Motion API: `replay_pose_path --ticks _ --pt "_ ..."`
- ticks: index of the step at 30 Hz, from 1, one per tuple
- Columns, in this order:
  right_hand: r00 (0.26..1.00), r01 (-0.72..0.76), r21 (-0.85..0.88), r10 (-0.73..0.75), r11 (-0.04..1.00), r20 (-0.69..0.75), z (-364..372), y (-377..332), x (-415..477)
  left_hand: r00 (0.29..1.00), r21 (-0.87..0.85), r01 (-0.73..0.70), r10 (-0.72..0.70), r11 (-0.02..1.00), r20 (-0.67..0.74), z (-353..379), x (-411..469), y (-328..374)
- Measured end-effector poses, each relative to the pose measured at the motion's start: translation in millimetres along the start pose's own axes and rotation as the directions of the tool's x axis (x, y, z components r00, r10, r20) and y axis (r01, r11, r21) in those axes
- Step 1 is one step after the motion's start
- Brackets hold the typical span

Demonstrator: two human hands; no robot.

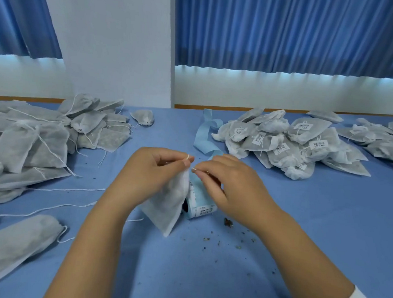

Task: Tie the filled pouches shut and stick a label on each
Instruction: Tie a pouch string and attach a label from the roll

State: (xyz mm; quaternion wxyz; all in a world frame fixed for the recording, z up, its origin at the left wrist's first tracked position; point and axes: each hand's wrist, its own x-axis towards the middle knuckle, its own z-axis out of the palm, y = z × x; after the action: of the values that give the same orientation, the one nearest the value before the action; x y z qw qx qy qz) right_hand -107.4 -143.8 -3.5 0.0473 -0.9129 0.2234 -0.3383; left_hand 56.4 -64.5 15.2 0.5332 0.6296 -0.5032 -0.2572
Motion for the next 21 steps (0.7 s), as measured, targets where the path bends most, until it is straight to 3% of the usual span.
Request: replay_pose_path --ticks 5,8,10,13,17,19,21 --pt "0.993 -0.001 0.085 0.011 0.996 -0.117 -12.2 11.3 0.3 0.971 0.132 -0.004 -0.028 0.991 0.237 -2.6 -5.2 4.2" --pt "0.974 -0.095 0.385 0.166 0.918 -0.154 -10.0 10.5 2.1 0.943 0.053 -0.010 -0.008 0.999 0.334 6.2 -7.7 8.8" --pt "0.936 -0.245 0.553 0.343 0.796 -0.080 -4.9 8.7 4.3 0.945 -0.017 0.028 -0.021 0.999 0.327 11.4 -7.1 9.7" --pt "0.849 -0.450 0.493 0.528 0.744 -0.022 3.1 13.9 4.0 0.953 -0.126 0.098 -0.057 0.987 0.297 15.2 -4.2 7.0" --pt "0.834 -0.385 0.484 0.521 0.786 -0.182 -1.3 10.8 2.8 0.967 -0.215 0.144 -0.091 0.966 0.238 13.9 -1.7 2.3" --pt "0.861 -0.327 0.585 0.489 0.742 -0.140 -4.5 7.7 2.9 0.971 -0.205 0.144 -0.098 0.968 0.217 13.7 -1.3 2.4" --pt "0.900 -0.308 0.694 0.436 0.651 -0.009 -5.6 4.5 3.3 0.971 -0.219 0.151 -0.103 0.964 0.214 14.1 -1.4 3.9"
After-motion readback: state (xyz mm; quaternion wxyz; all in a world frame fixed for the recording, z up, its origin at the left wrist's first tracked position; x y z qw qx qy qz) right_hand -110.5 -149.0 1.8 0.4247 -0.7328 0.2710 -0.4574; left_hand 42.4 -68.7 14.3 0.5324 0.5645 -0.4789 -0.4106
